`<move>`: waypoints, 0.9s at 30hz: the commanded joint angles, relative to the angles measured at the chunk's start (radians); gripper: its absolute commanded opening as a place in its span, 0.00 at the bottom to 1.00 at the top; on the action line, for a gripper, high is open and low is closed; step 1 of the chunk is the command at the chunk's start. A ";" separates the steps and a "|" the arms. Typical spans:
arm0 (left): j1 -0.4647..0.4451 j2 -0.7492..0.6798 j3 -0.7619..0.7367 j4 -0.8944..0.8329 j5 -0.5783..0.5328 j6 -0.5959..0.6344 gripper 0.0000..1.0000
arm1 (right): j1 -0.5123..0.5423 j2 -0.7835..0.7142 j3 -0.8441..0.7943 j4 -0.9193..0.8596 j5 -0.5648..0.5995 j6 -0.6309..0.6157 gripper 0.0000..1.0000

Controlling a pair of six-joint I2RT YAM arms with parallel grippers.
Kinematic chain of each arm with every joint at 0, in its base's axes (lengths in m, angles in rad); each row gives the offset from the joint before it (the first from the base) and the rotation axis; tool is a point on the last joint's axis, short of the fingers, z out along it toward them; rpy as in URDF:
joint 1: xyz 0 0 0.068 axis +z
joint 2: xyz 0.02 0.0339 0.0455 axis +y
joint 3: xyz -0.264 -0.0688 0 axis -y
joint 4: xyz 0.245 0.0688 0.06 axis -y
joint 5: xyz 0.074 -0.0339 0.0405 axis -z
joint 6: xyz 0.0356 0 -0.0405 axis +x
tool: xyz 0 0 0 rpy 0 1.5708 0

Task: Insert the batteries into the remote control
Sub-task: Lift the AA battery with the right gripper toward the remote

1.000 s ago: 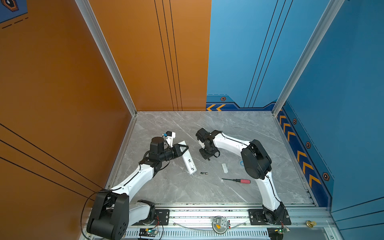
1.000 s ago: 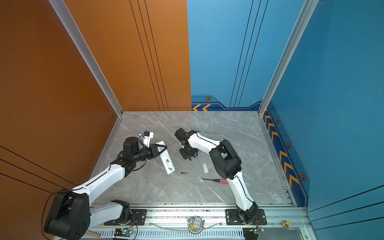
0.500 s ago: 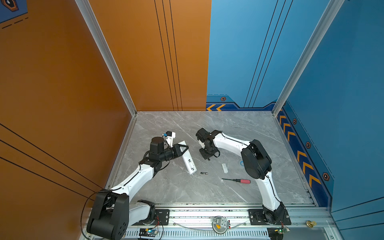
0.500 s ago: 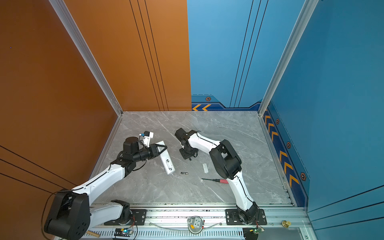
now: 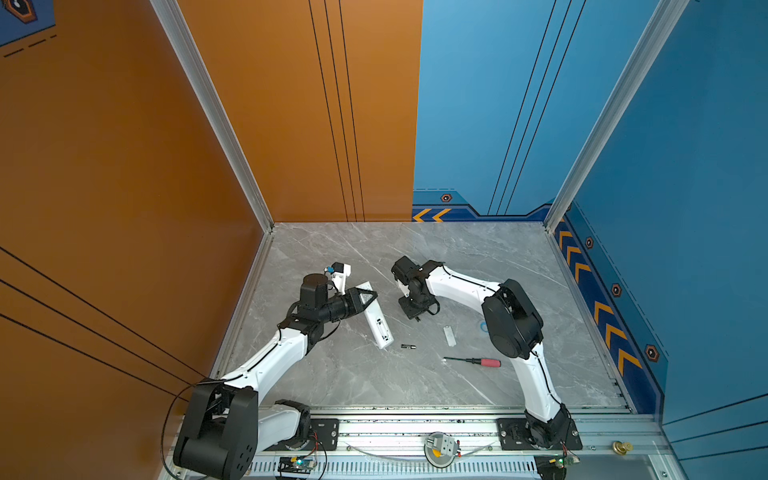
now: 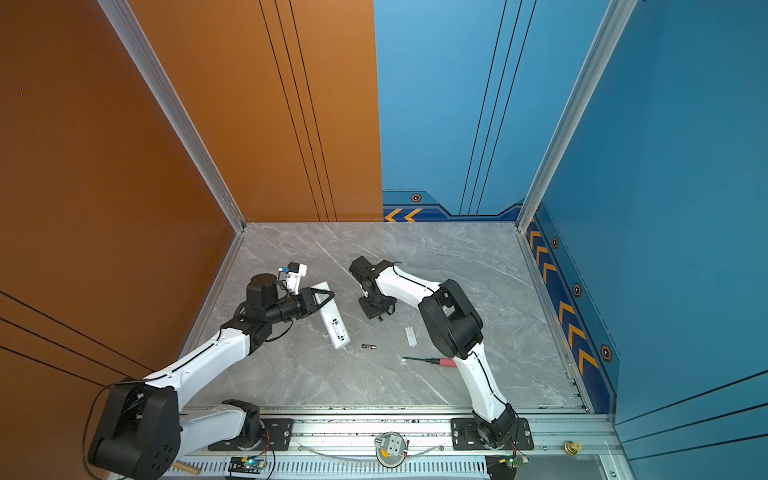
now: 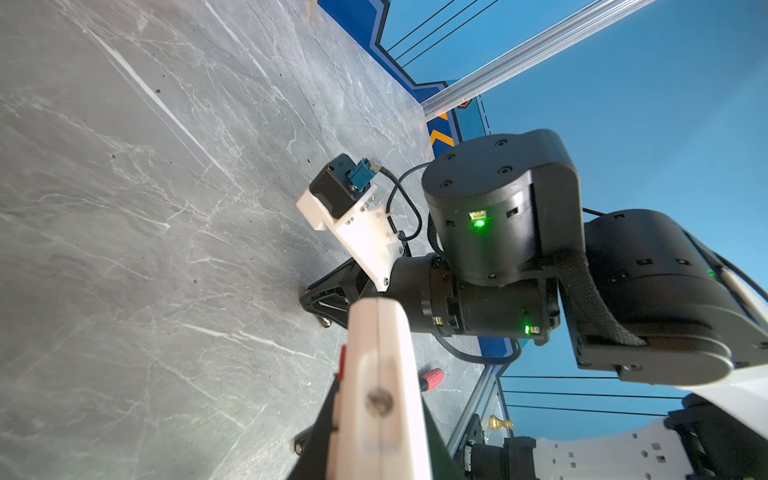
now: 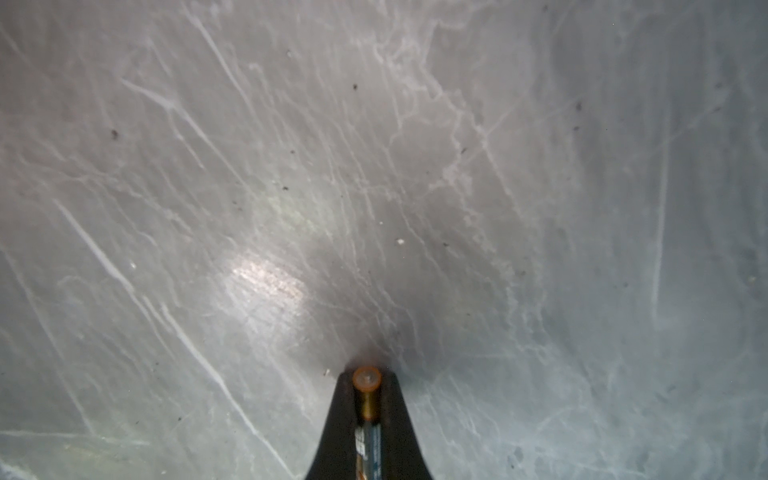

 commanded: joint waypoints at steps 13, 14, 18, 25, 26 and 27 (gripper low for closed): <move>0.005 -0.008 -0.025 0.064 0.021 -0.023 0.00 | 0.012 -0.065 -0.086 0.030 0.009 0.010 0.00; 0.004 -0.008 -0.027 0.068 0.019 -0.025 0.00 | 0.012 -0.072 -0.091 0.032 0.008 0.011 0.00; 0.001 -0.013 -0.029 0.079 0.010 -0.029 0.00 | 0.013 -0.106 -0.110 0.047 0.008 0.016 0.00; -0.002 -0.021 -0.043 0.120 0.000 -0.052 0.00 | 0.017 -0.180 -0.164 0.089 -0.003 0.029 0.00; -0.002 -0.024 -0.046 0.125 -0.005 -0.055 0.00 | 0.017 -0.188 -0.171 0.095 -0.004 0.031 0.00; -0.004 -0.028 -0.050 0.130 -0.008 -0.056 0.00 | 0.019 -0.198 -0.179 0.099 -0.004 0.032 0.00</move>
